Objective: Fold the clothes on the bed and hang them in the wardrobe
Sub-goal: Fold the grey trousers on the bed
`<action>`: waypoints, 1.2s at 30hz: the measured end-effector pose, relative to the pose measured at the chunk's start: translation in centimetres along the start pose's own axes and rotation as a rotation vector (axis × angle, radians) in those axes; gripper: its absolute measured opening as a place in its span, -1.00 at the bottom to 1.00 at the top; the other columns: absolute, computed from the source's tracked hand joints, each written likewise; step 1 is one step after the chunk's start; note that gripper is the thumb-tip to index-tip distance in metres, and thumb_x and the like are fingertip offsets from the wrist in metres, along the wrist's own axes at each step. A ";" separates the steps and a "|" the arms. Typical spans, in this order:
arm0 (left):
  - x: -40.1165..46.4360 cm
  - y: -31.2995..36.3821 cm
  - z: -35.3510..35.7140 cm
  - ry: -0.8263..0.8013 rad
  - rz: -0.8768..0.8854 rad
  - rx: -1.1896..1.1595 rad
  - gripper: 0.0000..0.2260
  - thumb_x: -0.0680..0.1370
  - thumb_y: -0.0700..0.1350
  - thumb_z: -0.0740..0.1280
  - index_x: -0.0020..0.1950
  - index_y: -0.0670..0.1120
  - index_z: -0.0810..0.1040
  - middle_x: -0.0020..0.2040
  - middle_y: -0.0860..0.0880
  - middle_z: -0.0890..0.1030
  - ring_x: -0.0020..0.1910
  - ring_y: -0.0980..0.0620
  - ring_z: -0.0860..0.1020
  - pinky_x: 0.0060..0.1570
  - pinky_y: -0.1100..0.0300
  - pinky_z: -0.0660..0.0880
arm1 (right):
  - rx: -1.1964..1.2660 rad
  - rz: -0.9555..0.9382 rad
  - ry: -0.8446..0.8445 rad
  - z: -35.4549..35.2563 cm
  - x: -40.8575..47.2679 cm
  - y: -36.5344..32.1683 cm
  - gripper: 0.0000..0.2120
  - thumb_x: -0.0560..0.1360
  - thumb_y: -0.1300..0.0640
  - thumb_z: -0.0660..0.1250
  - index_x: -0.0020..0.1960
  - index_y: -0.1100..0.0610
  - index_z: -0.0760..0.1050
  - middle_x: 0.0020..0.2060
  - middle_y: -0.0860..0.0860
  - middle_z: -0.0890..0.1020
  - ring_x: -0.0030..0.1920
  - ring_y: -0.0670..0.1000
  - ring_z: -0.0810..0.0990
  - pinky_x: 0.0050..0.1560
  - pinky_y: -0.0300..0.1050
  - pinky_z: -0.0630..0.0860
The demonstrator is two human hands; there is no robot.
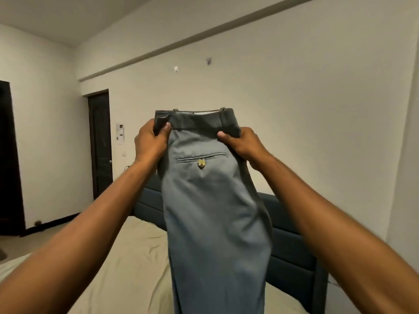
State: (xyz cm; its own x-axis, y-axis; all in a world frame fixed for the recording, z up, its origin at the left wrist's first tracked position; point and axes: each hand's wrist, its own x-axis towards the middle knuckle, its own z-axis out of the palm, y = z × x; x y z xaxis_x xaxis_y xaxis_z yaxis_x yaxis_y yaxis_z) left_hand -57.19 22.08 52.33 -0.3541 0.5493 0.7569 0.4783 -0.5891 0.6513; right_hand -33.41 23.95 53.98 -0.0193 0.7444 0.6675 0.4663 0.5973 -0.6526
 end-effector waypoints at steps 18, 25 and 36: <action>6.4 0.1 -3.4 0.005 -0.038 0.193 -0.67 0.68 0.06 0.19 0.28 -0.16 0.46 0.23 -0.22 0.56 0.21 -0.26 0.51 0.20 -0.13 0.47 | 0.046 -0.146 0.041 1.6 2.4 -6.0 -0.57 0.42 -0.23 0.47 -0.15 0.18 0.64 -0.21 0.08 0.71 -0.14 0.08 0.68 -0.05 0.15 0.61; 4.7 4.9 -3.9 0.028 0.588 0.349 -0.33 0.46 0.40 0.19 0.44 0.02 0.33 0.31 -0.06 0.48 0.33 -0.04 0.37 0.28 0.00 0.25 | 0.008 -0.199 0.005 4.3 1.3 -8.1 -0.69 0.45 -0.16 0.47 -0.10 0.10 0.65 -0.19 0.04 0.70 -0.14 0.02 0.67 -0.17 -0.07 0.56; 3.9 7.3 -2.4 -0.518 0.339 0.221 -0.60 0.36 0.29 0.50 -0.18 -0.05 0.63 -0.26 -0.05 0.64 -0.26 0.05 0.57 -0.16 0.10 0.56 | 0.081 -0.228 -0.135 4.9 -2.8 -6.5 -0.80 0.47 -0.14 0.45 -0.09 -0.01 0.60 -0.16 -0.06 0.68 -0.12 -0.06 0.63 -0.17 -0.20 0.50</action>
State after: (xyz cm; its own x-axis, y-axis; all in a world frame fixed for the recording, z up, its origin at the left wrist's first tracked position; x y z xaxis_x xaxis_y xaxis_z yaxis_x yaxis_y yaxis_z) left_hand -57.02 18.46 60.19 0.2516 0.6015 0.7582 0.6689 -0.6743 0.3129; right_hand -40.71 19.44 54.55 -0.2362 0.6178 0.7500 0.3642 0.7719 -0.5211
